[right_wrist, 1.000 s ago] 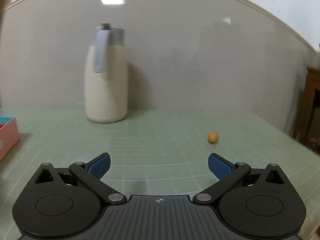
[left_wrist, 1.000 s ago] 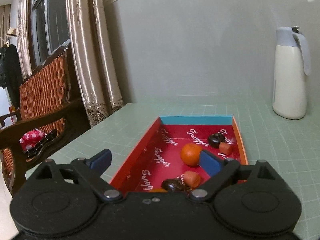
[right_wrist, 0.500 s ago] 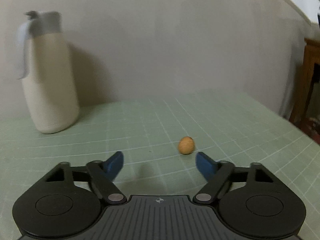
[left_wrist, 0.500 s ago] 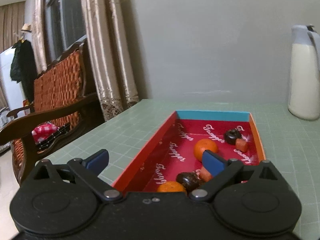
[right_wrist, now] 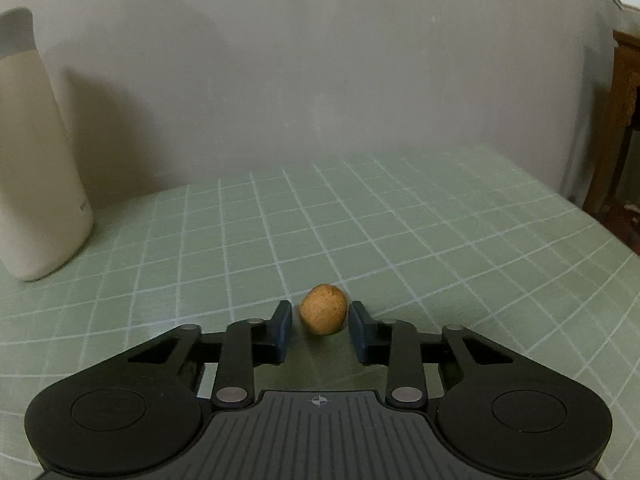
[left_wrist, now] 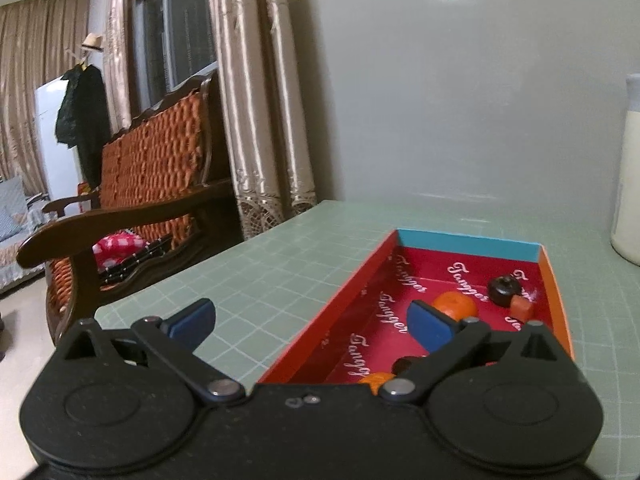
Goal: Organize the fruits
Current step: 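Grasp the tan round nut with the right gripper, then carry the nut over the box and open the right gripper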
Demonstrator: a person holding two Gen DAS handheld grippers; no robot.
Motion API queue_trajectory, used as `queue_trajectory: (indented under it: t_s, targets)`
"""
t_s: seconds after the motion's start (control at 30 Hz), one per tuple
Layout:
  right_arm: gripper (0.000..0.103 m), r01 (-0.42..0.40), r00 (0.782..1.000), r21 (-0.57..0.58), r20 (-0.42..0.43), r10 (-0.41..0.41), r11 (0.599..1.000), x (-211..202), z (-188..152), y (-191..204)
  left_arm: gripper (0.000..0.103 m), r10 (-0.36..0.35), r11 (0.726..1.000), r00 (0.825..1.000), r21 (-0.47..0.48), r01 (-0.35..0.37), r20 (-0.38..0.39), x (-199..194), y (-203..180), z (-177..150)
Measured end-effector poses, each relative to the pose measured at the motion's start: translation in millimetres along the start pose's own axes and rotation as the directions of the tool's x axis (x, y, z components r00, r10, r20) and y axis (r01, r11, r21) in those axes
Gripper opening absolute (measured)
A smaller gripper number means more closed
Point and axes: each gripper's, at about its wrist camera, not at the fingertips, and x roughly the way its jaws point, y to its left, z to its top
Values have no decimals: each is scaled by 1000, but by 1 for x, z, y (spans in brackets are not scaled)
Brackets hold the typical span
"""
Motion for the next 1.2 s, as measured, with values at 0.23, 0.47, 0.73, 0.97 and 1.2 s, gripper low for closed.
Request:
queue_trajectory:
  t_s: [0.23, 0.47, 0.73, 0.97, 1.2]
  targets:
    - [25, -25, 999, -27, 22, 26, 999, -3, -3, 9, 97, 15, 1000, 1000, -18, -15, -5, 0, 5, -1]
    - [25, -167, 983, -88, 64, 172, 982, -42, -13, 45, 97, 15, 1000, 1000, -23, -15, -17, 0, 11, -1]
    - [25, -465, 871, -233, 52, 488, 854, -121, -42, 139, 97, 22, 999, 999, -30, -22, -24, -1, 28, -2]
    - [25, -666, 726, -268, -13, 688, 697, -177, -62, 220, 97, 31, 999, 999, -36, -32, -38, -1, 52, -4]
    - [25, -731, 649, -356, -99, 755, 582, -210, -87, 290, 97, 28, 997, 996, -65, -33, -81, 4, 80, -6]
